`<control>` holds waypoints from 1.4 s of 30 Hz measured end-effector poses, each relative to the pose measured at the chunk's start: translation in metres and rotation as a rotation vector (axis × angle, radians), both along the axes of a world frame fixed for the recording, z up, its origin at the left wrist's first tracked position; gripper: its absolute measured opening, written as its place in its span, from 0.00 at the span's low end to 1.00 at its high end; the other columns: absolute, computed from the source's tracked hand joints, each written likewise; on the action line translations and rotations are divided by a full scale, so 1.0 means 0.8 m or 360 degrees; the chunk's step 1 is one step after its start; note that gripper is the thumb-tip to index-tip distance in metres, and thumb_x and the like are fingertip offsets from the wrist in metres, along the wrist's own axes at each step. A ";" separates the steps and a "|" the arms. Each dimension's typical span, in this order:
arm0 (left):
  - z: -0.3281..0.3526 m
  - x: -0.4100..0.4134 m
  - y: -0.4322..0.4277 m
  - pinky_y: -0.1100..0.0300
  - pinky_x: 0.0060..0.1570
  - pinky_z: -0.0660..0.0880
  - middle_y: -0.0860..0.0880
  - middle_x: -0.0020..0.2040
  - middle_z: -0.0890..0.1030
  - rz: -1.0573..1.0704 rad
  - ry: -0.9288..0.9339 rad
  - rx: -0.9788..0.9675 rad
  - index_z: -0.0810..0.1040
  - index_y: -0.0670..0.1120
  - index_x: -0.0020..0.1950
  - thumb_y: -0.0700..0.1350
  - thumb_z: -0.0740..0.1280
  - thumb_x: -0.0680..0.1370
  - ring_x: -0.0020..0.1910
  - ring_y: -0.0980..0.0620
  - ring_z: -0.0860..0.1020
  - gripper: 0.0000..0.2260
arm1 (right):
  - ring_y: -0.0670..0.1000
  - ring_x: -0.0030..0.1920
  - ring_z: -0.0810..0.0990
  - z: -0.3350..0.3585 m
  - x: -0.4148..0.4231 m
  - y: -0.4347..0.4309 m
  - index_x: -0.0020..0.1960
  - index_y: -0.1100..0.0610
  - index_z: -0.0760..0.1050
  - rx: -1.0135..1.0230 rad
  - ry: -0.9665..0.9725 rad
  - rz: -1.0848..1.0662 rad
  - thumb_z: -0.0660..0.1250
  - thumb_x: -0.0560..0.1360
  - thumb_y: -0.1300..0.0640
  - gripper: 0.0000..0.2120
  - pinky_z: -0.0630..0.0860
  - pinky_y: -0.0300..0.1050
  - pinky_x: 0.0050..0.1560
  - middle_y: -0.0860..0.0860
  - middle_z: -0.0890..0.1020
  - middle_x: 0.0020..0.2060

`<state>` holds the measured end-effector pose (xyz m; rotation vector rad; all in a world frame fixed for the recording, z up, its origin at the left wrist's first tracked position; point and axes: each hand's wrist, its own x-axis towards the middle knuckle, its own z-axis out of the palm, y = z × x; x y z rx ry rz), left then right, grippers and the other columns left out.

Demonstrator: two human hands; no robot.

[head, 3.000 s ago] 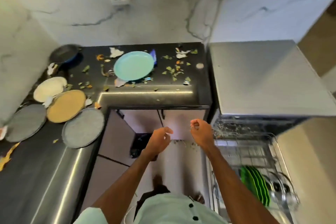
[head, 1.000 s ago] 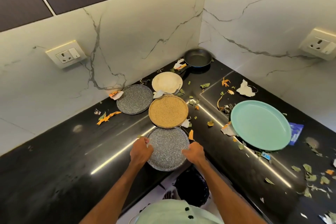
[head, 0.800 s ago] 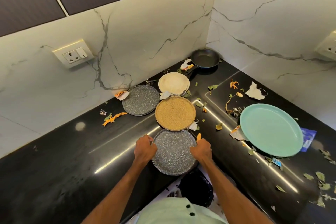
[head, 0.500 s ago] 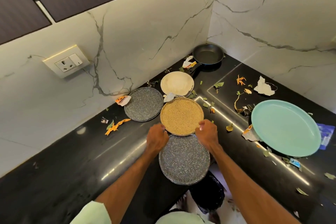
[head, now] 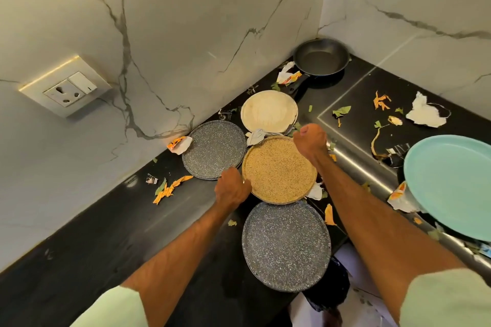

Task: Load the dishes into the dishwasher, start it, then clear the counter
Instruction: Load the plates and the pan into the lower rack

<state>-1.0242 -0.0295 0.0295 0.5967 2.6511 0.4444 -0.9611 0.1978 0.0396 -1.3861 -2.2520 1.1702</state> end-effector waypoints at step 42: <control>0.107 -0.001 -0.009 0.45 0.31 0.78 0.45 0.33 0.80 -0.0114 -0.0010 0.0897 0.82 0.43 0.40 0.49 0.66 0.80 0.29 0.46 0.77 0.13 | 0.51 0.36 0.84 0.039 0.113 -0.014 0.65 0.64 0.74 -0.1033 0.0809 -0.1017 0.66 0.73 0.61 0.20 0.78 0.40 0.31 0.58 0.85 0.49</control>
